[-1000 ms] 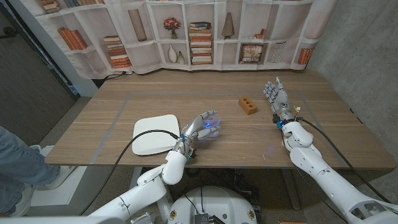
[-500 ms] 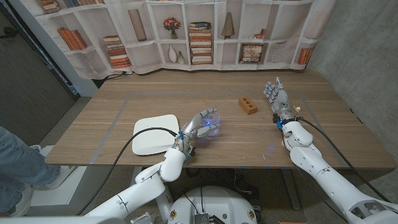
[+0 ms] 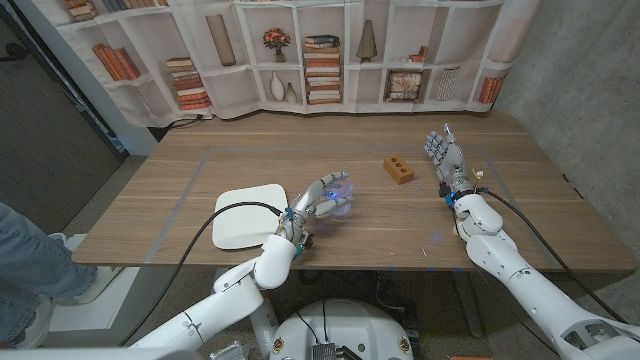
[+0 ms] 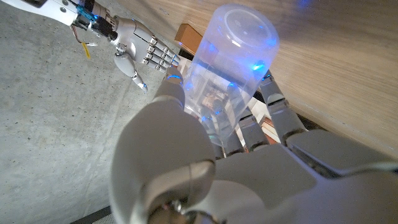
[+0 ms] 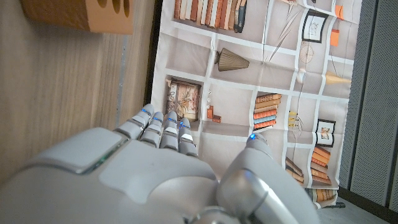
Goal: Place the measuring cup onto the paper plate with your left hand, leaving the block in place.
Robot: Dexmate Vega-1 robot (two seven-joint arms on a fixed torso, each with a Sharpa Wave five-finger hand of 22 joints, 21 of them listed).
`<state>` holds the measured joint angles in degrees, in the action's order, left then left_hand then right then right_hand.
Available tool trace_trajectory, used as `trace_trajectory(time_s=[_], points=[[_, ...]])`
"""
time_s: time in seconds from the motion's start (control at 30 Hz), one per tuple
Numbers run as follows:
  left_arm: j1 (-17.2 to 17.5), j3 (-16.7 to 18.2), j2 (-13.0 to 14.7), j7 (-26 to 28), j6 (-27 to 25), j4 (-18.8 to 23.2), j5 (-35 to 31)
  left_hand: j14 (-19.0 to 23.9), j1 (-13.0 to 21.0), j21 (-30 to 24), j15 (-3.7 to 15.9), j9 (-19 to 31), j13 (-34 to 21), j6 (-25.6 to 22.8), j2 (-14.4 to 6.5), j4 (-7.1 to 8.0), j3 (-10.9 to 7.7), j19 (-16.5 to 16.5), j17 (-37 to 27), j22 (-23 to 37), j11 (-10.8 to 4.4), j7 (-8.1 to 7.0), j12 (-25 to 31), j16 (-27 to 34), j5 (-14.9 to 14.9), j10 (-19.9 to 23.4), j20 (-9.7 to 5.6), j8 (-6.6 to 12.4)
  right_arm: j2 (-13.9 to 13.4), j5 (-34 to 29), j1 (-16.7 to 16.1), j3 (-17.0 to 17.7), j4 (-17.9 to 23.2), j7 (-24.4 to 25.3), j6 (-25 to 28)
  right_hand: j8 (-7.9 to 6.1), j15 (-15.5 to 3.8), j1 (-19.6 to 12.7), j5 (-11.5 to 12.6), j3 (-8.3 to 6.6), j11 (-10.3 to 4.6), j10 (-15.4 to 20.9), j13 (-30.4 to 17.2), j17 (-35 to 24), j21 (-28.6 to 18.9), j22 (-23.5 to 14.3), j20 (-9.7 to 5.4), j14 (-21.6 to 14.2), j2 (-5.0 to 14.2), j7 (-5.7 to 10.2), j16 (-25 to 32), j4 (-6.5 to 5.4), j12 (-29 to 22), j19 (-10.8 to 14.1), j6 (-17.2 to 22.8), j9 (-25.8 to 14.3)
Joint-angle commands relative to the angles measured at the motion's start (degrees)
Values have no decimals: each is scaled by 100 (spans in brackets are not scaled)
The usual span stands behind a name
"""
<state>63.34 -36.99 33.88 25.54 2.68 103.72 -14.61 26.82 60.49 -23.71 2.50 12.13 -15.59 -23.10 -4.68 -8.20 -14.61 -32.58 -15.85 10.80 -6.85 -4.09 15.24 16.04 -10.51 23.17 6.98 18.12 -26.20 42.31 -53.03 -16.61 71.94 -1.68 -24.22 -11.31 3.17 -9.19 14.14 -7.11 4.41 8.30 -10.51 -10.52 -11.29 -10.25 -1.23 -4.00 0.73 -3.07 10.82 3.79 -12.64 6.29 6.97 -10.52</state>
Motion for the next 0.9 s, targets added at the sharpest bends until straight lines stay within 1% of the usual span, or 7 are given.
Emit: trace_trajectory(time_s=[0.03,0.37,0.47,0.53,0.6,0.9], points=[[106,102,98,-37,-26,223,55,-23,38,20,144,11,-24,11,-97,171,-159,45,-18,28,-9,14,3,-30,-2,18,-9,-17,-11,-8,25,1,-6,-33,-9,-27,-2,-33,-37,22,0,38,-17,-14,-30,-31,-3,-48,16,25,16,-2,4,49,52,-31],[203,198,150,-43,110,314,154,20,1,20,141,11,-41,-12,-87,184,-155,45,-33,29,-17,19,6,-19,5,47,13,-15,-17,-27,26,-4,10,-20,-11,-25,-2,-38,-39,24,0,50,-17,-14,-30,-31,-8,-47,20,34,13,2,2,51,56,-31],[244,232,194,-60,76,406,141,23,-5,18,138,11,-45,-9,-88,185,-157,41,-37,30,-24,17,5,-20,5,48,18,-18,-18,-21,19,1,27,-2,2,-24,-2,-38,-40,25,6,55,-17,-14,-29,-31,-6,-47,21,33,12,3,1,49,56,-32],[279,254,214,-37,42,462,103,47,-10,22,138,11,-49,-9,-88,187,-158,52,-40,30,1,9,5,-13,6,52,19,-20,-23,-20,8,6,40,9,6,-23,1,-38,-41,26,5,54,-17,-14,-28,-31,-3,-49,22,35,13,3,2,47,56,-32],[314,281,239,-33,23,512,98,61,-16,27,131,11,-53,-13,-85,188,-159,65,-43,30,-25,10,2,-10,6,53,26,-20,-24,-13,-4,12,65,41,28,-24,2,-38,-41,26,-1,50,-18,-15,-28,-31,-3,-47,22,32,11,4,4,47,59,-32],[475,411,343,30,16,684,68,71,-65,40,127,10,-66,-30,-52,201,-141,96,-53,31,-48,6,0,-15,18,67,42,-20,-10,-32,13,-9,43,29,16,-24,-3,-41,-43,29,-6,47,-18,-15,-27,-31,-4,-48,24,38,10,6,8,48,66,-32]])
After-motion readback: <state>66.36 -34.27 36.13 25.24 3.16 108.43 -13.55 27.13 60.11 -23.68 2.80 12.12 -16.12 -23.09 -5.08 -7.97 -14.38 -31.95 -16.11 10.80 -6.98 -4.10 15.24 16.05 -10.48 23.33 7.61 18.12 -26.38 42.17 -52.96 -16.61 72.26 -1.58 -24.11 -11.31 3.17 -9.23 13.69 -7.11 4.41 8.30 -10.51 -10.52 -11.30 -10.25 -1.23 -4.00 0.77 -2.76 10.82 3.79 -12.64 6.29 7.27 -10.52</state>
